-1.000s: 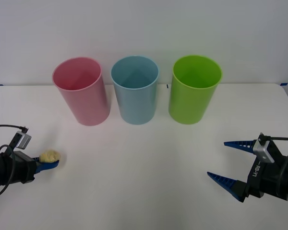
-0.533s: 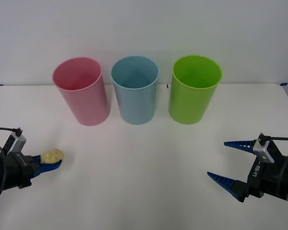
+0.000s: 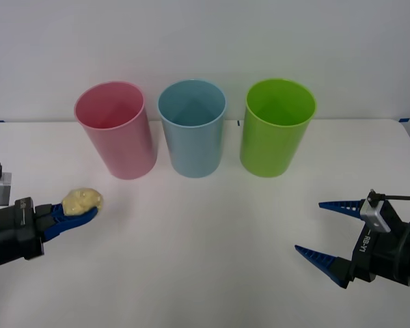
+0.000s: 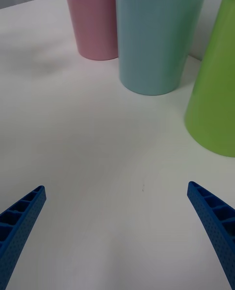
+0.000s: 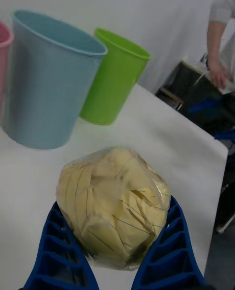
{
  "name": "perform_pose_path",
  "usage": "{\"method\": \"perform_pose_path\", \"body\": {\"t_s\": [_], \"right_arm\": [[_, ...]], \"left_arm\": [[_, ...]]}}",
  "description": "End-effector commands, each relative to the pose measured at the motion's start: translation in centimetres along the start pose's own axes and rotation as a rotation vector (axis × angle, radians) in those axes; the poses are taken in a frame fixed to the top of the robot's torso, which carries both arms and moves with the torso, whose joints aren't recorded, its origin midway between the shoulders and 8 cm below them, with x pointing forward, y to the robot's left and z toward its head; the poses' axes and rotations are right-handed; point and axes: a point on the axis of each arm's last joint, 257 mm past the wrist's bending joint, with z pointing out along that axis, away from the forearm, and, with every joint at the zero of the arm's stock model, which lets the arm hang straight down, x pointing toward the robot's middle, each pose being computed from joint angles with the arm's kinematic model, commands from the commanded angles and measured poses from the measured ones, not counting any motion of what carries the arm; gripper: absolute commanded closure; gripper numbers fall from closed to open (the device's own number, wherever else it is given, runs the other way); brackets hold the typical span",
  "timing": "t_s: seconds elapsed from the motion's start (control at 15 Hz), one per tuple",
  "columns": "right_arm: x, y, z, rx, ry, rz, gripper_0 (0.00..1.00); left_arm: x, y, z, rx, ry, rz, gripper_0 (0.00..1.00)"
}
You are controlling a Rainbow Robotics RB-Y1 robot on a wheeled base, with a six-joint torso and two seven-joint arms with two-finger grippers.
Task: Put cans in the blue bin and PET bottles in the pink bin and trash in the green bin.
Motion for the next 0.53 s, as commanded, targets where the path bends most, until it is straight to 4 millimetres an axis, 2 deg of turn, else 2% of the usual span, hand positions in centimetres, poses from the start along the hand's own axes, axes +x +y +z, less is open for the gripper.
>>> {"method": "perform_pose_path", "body": {"t_s": [0.07, 0.27, 0.53], "right_arm": [[0.0, 0.0, 0.0, 0.000, 0.000, 0.000, 0.00], [0.0, 0.0, 0.0, 0.000, 0.000, 0.000, 0.00], [0.0, 0.0, 0.0, 0.000, 0.000, 0.000, 0.00]], "left_arm": [[-4.0, -2.8, 0.3, 0.103, -0.128, -0.009, 1.00], [-8.3, -5.1, -0.1, 0.171, -0.271, 0.079, 1.00], [-12.3, -7.7, 0.1, 0.200, -0.396, 0.159, 1.00]]}}
